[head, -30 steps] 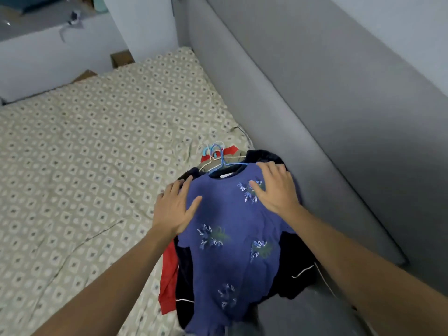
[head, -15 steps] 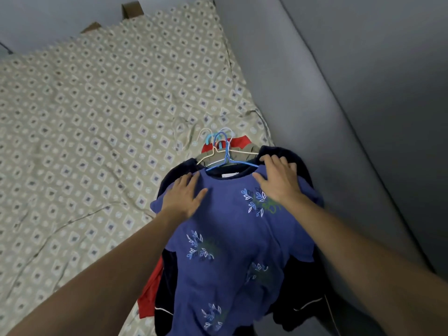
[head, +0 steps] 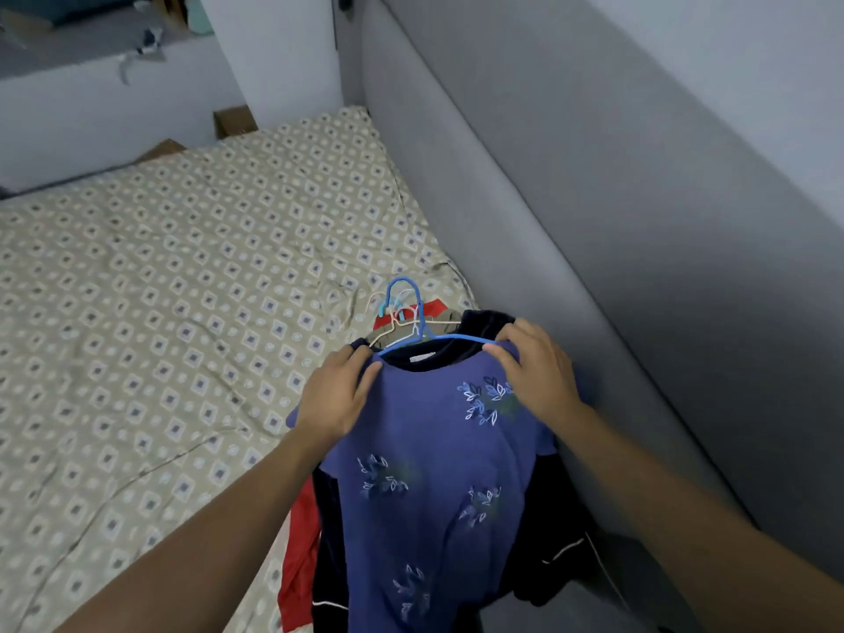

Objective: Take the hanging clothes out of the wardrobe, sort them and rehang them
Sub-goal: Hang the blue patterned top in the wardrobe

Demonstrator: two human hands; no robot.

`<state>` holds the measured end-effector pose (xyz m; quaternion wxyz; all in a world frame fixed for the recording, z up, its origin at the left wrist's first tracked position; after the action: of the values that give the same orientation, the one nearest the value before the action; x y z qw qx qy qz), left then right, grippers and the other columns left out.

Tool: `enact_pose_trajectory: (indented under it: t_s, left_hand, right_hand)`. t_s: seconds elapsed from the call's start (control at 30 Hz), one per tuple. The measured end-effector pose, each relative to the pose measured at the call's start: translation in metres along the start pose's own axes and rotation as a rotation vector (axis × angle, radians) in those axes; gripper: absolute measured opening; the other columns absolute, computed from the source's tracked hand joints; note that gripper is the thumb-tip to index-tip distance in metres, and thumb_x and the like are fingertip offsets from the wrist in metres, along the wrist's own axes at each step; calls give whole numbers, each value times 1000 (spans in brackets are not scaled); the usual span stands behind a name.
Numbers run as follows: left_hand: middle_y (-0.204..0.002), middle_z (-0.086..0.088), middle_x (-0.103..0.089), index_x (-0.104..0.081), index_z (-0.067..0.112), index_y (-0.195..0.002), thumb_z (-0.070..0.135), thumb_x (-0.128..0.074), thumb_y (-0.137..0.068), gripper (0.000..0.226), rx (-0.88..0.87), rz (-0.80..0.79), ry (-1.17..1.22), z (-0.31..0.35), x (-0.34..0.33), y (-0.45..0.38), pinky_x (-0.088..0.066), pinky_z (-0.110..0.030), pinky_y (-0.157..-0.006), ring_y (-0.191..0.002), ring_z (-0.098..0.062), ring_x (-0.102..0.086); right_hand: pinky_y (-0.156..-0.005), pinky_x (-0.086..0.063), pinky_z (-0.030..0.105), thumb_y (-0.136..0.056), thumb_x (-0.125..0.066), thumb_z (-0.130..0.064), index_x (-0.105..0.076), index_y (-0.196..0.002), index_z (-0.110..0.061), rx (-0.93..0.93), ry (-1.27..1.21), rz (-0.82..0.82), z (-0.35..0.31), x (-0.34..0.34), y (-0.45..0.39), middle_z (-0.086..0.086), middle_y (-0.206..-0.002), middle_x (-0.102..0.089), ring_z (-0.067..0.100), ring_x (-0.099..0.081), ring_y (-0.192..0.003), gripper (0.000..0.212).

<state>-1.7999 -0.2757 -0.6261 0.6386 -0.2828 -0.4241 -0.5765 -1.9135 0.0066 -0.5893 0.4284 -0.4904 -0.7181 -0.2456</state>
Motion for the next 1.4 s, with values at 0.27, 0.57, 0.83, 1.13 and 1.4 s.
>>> enact_pose_trajectory:
  t_s: [0.27,0.57,0.83,1.13,1.4]
  left_hand:
    - [-91,8,-53,-59,21,-102,37,-45,-110,23,-422,197,126,83,105,89,-44,-39,-77,-87,-20,-54]
    - [-92,1,-50,-58,19,-97,45,-45,-108,31,-906,211,77,212,176,210,-45,-45,-76,-87,-27,-50]
    - [-84,4,-47,-49,20,-84,50,-45,-106,38,-1260,135,207,350,164,361,-43,-43,-65,-80,-25,-48]
    - [-84,6,-52,-58,20,-87,46,-50,-104,32,-1663,-96,358,441,106,606,-45,-40,-60,-79,-23,-54]
    - [-82,8,-53,-59,23,-87,51,-42,-103,36,-1894,-301,406,443,80,823,-39,-34,-52,-74,-20,-55]
  right_hand:
    - [-66,-41,38,-102,-63,-35,-54,-87,-25,-145,30,265,-96,117,154,-13,-83,-47,13,-46,-78,21]
    - [-74,-47,39,-101,-59,-41,-64,-92,-22,-435,152,700,-193,222,387,-8,-86,-64,19,-61,-86,21]
    - [-68,-50,39,-101,-66,-36,-64,-89,-26,-759,322,992,-255,280,617,-10,-83,-66,16,-61,-75,16]
    - [-66,-47,32,-101,-67,-36,-67,-90,-26,-1133,515,1234,-356,270,884,-12,-81,-68,14,-61,-71,14]
    - [-72,-54,39,-103,-64,-28,-66,-95,-22,-1364,665,1293,-465,229,1068,-7,-88,-69,16,-65,-78,10]
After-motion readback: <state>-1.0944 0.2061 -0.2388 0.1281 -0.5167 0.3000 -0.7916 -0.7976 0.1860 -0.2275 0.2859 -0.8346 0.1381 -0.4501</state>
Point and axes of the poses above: each hand's wrist, its own y-axis away from the middle knuckle, its own x-axis out of the back of the hand, z = x × y, the point moved 4 cm from there along -y, towards the middle knuckle
